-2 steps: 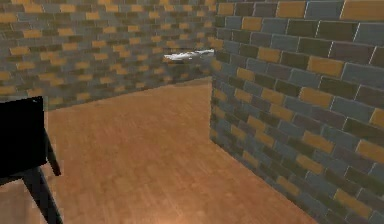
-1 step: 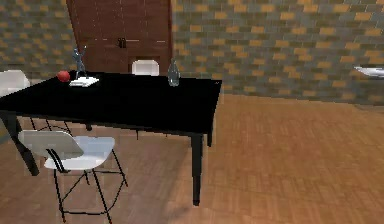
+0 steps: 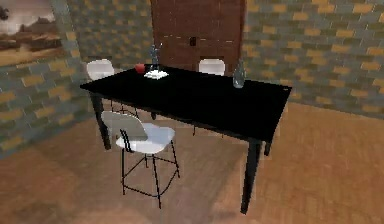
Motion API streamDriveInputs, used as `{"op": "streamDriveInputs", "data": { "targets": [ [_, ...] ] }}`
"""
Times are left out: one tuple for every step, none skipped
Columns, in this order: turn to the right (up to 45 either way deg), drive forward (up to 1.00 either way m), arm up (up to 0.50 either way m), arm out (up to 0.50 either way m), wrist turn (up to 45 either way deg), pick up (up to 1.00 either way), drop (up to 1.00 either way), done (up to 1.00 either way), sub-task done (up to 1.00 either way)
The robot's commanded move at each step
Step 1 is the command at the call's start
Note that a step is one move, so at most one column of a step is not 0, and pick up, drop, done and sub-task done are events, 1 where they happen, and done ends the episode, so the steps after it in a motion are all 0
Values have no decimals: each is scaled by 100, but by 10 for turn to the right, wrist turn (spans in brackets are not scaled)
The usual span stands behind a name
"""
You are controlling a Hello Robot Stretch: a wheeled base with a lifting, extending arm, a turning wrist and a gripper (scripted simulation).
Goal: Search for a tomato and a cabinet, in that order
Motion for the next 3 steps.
{"op": "streamDriveInputs", "data": {
  "targets": [
    [0, 25, 0, 0, 0, 0, 0, 0, 0],
    [-450, 0, 0, 0, 0, 0, 0, 0, 0],
    [-30, 0, 0, 0, 0, 0, 0, 0, 0]
  ]
}}
